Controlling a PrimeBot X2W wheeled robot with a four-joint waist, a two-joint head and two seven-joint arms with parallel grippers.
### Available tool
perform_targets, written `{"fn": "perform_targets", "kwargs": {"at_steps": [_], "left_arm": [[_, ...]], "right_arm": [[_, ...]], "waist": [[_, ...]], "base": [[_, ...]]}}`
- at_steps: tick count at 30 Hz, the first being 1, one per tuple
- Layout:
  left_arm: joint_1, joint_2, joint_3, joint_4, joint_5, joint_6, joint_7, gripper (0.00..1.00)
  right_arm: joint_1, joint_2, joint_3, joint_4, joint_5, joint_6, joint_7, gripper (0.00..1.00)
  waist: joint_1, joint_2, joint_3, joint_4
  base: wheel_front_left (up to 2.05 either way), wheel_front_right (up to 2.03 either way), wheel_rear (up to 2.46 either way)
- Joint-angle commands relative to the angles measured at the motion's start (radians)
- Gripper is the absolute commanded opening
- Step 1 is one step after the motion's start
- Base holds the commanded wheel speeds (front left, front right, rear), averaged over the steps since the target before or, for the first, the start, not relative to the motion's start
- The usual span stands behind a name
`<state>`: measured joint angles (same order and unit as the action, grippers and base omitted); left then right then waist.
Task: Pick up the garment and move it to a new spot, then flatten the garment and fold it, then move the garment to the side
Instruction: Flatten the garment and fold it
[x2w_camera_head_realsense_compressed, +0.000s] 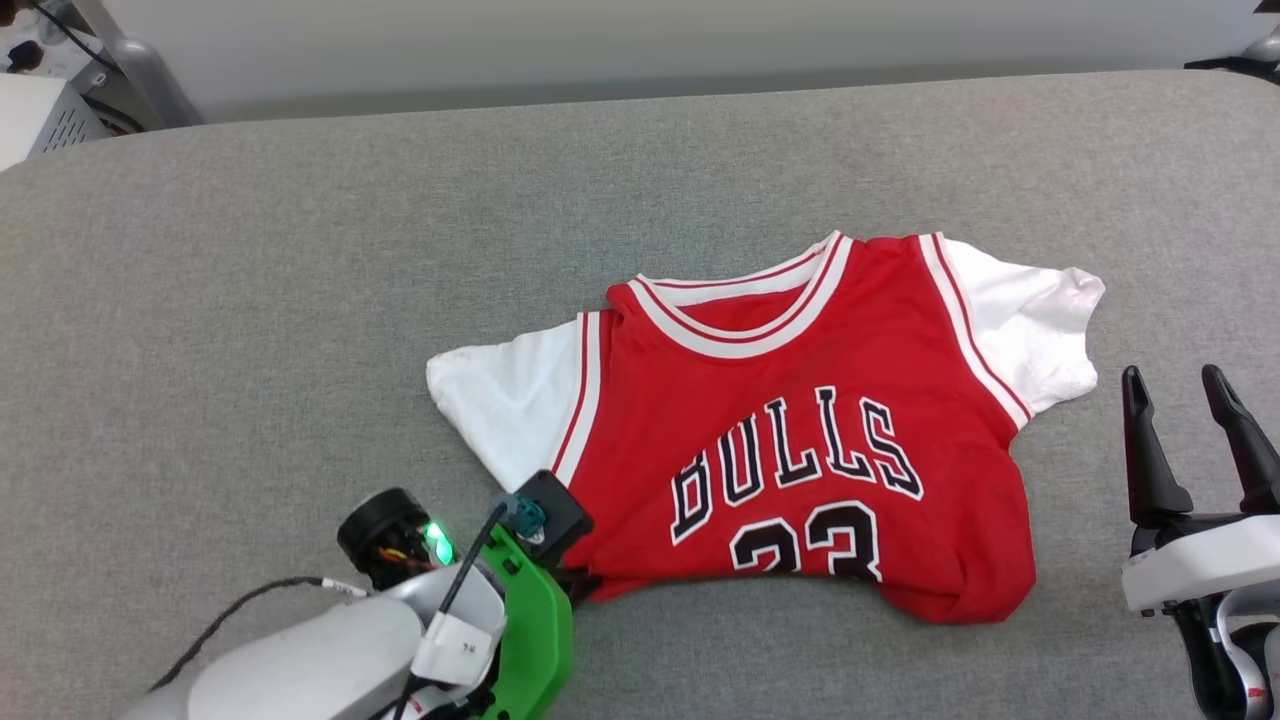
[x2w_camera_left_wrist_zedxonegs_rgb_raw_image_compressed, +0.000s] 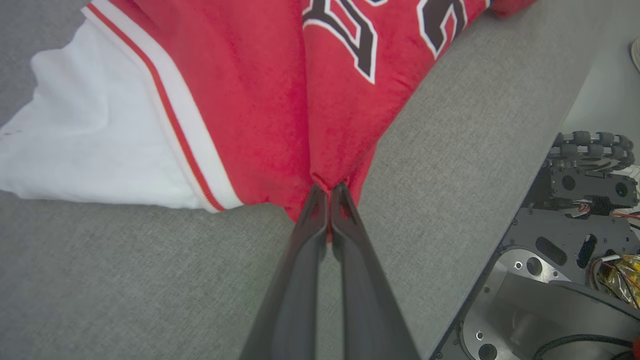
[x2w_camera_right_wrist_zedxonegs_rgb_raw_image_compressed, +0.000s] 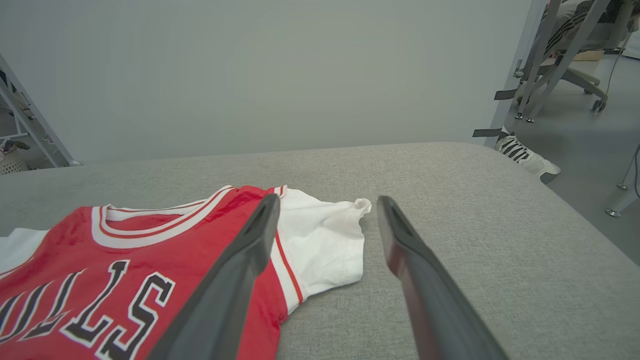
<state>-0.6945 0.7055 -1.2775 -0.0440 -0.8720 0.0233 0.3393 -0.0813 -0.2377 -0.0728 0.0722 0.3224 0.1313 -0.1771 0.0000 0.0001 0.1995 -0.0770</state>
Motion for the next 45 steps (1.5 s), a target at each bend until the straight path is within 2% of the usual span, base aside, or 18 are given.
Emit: {"fn": "perform_targets", "kwargs": {"at_steps": [1, 11, 12, 13, 17, 22, 29, 33, 38, 42, 45], "left_arm": [[0.032, -0.018, 0.0, 0.013, -0.003, 0.006, -0.003, 0.0], [0.117, -0.12, 0.002, 0.19, -0.006, -0.041, -0.034, 0.02], [0.114, -0.127, 0.008, 0.199, -0.002, -0.04, -0.052, 0.43], [0.112, -0.131, 0.014, 0.202, 0.0, -0.038, -0.066, 0.98], [0.105, -0.133, 0.062, 0.169, -0.017, -0.03, -0.133, 1.0], [0.072, -0.078, 0.117, 0.093, -0.025, -0.013, -0.159, 1.0], [-0.031, 0.015, 0.268, 0.031, 0.006, 0.067, -0.257, 1.0], [-0.1, 0.051, 0.33, 0.063, 0.02, 0.088, -0.279, 1.0], [-0.18, 0.065, 0.363, 0.119, -0.01, 0.044, -0.24, 1.0], [-0.235, 0.078, 0.341, 0.18, -0.051, -0.021, -0.115, 1.0], [-0.262, 0.067, 0.319, 0.226, -0.108, -0.068, -0.002, 1.0]], "right_arm": [[0.012, 0.003, -0.004, -0.008, -0.002, -0.001, 0.006, 1.0], [0.01, 0.016, -0.018, -0.017, -0.011, -0.001, 0.022, 1.0], [0.011, 0.017, -0.019, -0.016, -0.012, -0.001, 0.023, 1.0], [0.012, 0.019, -0.02, -0.015, -0.013, -0.001, 0.025, 1.0], [0.026, 0.024, -0.031, -0.016, -0.017, -0.001, 0.03, 1.0], [0.037, 0.035, -0.038, -0.02, -0.019, -0.001, 0.034, 1.0], [0.032, 0.049, -0.036, -0.027, -0.023, -0.001, 0.031, 1.0], [0.019, 0.053, -0.027, -0.03, -0.027, -0.001, 0.027, 1.0], [0.003, 0.051, -0.019, -0.033, -0.031, -0.001, 0.023, 1.0], [-0.01, 0.05, -0.012, -0.037, -0.036, -0.001, 0.022, 1.0], [-0.017, 0.049, -0.013, -0.04, -0.039, -0.001, 0.02, 1.0]], "waist": [[0.0, -0.0001, 0.006, -0.001], [0.0, -0.0001, 0.032, 0.002], [0.0, -0.0001, 0.027, 0.004], [0.0, -0.0001, 0.023, 0.006], [0.0, -0.0001, -0.006, 0.022], [0.0, -0.0001, -0.03, 0.038], [0.0, -0.0001, -0.024, 0.047], [0.0, -0.0001, -0.005, 0.04], [0.0, -0.0001, 0.021, 0.027], [0.0, -0.0001, 0.043, 0.014], [0.0, -0.0001, 0.059, 0.009]], "base": [[0.0, 0.0, 0.0], [0.0, 0.0, 0.0], [0.0, 0.0, 0.0], [0.0, 0.0, 0.0], [0.0, 0.0, 0.0], [0.0, 0.0, 0.0], [0.0, 0.0, 0.0], [0.0, 0.0, 0.0], [0.0, 0.0, 0.0], [0.0, 0.0, 0.0], [0.0, 0.0, 0.0]]}}
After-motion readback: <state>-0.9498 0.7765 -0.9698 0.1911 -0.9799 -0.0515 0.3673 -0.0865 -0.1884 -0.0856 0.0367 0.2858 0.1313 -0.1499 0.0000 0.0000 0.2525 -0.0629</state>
